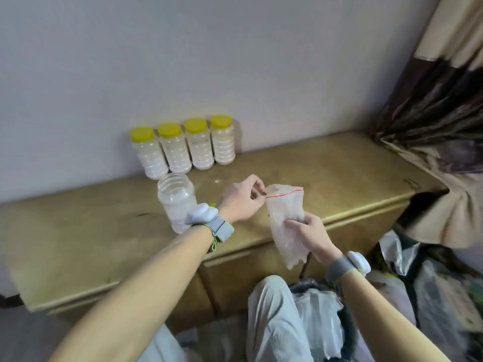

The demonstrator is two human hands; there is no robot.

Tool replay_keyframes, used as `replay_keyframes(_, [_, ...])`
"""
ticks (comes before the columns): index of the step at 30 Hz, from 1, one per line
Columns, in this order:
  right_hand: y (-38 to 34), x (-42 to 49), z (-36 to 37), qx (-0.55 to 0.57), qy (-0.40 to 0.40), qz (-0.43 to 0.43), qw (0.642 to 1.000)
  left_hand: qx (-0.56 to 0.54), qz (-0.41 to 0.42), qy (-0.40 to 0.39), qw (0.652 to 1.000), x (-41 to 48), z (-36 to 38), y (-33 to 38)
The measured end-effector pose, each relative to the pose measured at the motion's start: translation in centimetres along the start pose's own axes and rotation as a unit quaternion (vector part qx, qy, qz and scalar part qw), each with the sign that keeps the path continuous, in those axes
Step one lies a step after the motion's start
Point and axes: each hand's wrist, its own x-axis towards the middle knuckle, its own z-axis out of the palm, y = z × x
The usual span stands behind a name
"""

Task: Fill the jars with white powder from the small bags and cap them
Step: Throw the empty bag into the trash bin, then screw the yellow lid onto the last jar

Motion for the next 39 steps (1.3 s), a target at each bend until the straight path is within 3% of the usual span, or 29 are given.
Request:
replay_keyframes(6, [8.9, -2.4, -4.0, 0.010, 0.113, 0.101, 0.988, 0.080, -0.005, -0.120, 0.990, -1.1, 6.5, -0.9])
replay_keyframes(9, [12.3, -3.7, -4.4, 0.006, 0.149, 0.152, 0.977, 0.138, -0.008, -0.132, 0.982, -1.4, 8.7, -1.3])
replay_keyframes(13, [16.5, -4.5, -4.0, -0.030, 0.139, 0.219, 0.965, 0.210, 0.018, -0.101, 0.972, -1.7, 10.2, -1.7])
replay_keyframes(19, [21.2, -4.0, -3.0, -0.106, 0.096, 0.293, 0.945, 0.232, 0.040, -0.059, 0.970, -2.1, 10.7, -2.2])
replay_keyframes(24, [23.5, -4.2, -2.8, -0.211, 0.090, 0.368, 0.901, 0.220, 0.046, -0.063, 0.972, -2.1, 10.6, -2.6])
replay_keyframes(28, [21.1, -3.9, -1.7, -0.213, 0.098, 0.291, 0.928, 0.220, 0.041, -0.069, 0.972, -2.3, 10.5, -2.3])
replay_keyframes(33, [13.9, -2.9, 0.5, -0.235, 0.002, 0.110, 0.966, 0.213, 0.038, -0.092, 0.972, -2.2, 9.6, -1.9])
replay_keyframes(39, [4.0, -2.5, 2.9, -0.278, -0.039, -0.139, 0.950, 0.200, 0.042, -0.074, 0.976, -1.8, 6.0, -2.1])
